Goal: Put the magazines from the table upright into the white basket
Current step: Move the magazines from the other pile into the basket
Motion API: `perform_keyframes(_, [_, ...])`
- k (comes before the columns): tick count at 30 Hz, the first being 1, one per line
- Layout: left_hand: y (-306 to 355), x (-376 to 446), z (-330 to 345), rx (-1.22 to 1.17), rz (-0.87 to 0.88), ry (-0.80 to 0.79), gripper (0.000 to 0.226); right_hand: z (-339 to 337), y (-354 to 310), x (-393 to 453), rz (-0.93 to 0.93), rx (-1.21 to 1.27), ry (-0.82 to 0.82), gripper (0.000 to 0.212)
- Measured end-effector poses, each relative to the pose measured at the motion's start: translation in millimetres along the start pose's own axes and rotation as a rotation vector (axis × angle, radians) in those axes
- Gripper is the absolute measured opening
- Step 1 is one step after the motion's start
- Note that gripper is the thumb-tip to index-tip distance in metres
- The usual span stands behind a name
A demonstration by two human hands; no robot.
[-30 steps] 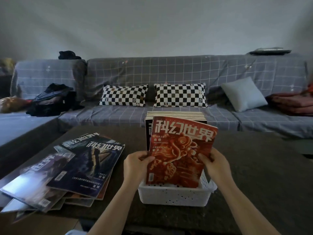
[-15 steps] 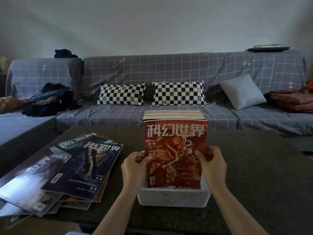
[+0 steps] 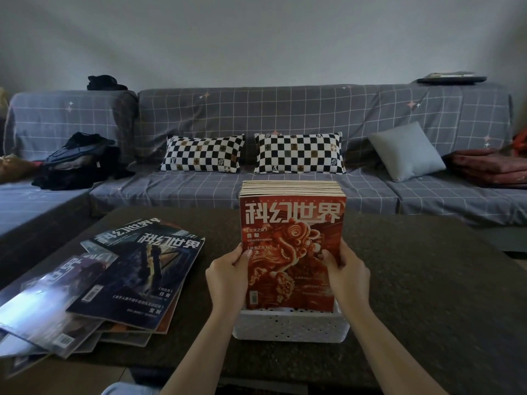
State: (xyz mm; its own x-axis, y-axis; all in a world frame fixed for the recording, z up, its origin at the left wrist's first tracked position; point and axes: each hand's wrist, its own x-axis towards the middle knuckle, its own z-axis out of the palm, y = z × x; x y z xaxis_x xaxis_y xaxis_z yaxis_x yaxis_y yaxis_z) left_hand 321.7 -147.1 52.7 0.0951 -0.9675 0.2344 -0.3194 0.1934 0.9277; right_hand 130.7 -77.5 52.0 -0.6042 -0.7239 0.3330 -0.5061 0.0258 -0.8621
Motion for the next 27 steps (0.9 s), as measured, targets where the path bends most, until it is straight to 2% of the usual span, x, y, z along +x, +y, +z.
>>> perform_keyframes(6, [6.6,-0.7,-3.8,0.02,0.002,-0.001,0.032,-2.8,2.7,1.2,-0.013,0.021,-0.02,0.041])
perform_keyframes(10, [9.1,6.3,-3.0,-0.052,0.007,-0.221,0.053,-1.2,0.1,7.2,0.04,0.108,-0.137,0.057])
perform_keyframes(14, [16.1,10.5,-0.9,-0.175,-0.02,-0.408,0.054,2.0,-0.3,16.9,0.101,0.183,-0.223,0.06])
perform_keyframes(19, [12.5,9.9,2.1,-0.265,-0.08,-0.434,0.057,4.2,2.7,18.0,0.073,0.166,-0.224,0.059])
perform_keyframes(27, [12.2,10.5,2.2,-0.284,-0.072,-0.443,0.055,3.3,3.9,18.6,0.072,0.164,-0.211,0.052])
